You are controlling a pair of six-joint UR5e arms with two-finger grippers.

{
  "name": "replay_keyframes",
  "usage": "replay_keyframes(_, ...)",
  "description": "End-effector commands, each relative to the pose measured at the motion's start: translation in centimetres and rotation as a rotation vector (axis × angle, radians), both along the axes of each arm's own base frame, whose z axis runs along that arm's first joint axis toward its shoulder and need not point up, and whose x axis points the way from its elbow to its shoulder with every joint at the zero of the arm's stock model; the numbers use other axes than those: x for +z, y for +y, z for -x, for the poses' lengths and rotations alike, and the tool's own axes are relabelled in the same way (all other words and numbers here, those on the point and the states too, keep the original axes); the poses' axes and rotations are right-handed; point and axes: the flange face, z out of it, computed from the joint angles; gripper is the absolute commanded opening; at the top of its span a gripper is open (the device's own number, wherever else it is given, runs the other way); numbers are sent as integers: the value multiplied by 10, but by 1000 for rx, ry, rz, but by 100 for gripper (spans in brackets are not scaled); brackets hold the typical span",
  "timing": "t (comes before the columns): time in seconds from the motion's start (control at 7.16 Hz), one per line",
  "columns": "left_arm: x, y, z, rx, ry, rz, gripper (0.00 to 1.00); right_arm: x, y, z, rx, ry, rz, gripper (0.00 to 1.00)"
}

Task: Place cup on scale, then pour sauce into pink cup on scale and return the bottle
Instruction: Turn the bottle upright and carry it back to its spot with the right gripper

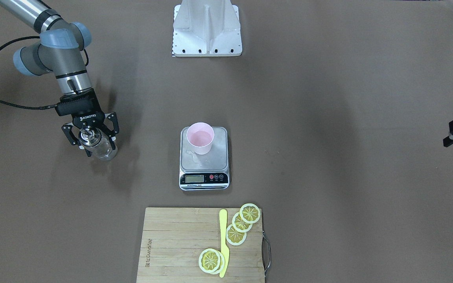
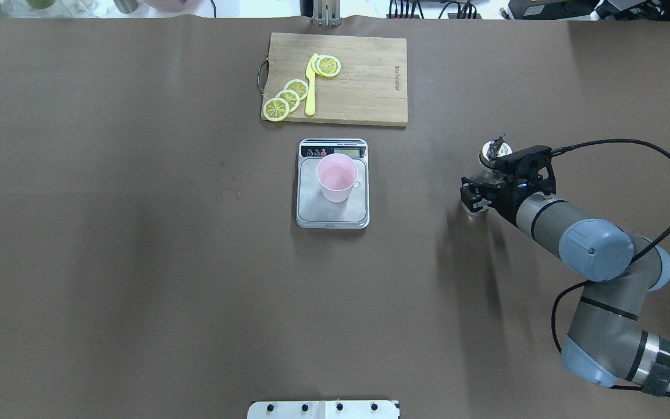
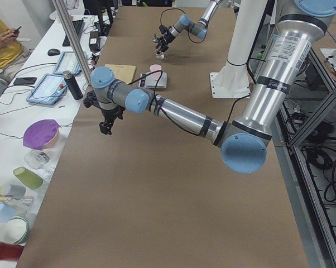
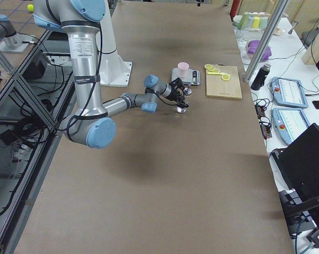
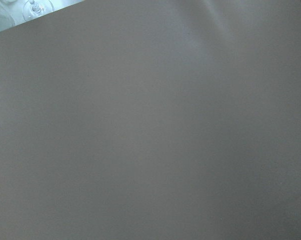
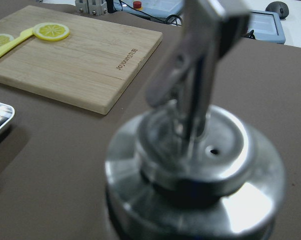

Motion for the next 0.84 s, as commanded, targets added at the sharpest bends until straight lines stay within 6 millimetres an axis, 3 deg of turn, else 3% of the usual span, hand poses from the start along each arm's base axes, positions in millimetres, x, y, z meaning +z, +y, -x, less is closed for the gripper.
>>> replay_keyframes(0.0, 0, 0, 0, 1, 0, -2, 100, -6, 1, 0, -9, -7, -11, 100)
replay_keyframes(0.42, 0, -1, -1, 0, 0, 0, 100, -10, 3, -3, -6, -40, -18, 100)
replay_keyframes(0.7, 0, 0, -1, -3, 1, 5, 100, 0, 11, -8, -11, -44, -18, 100)
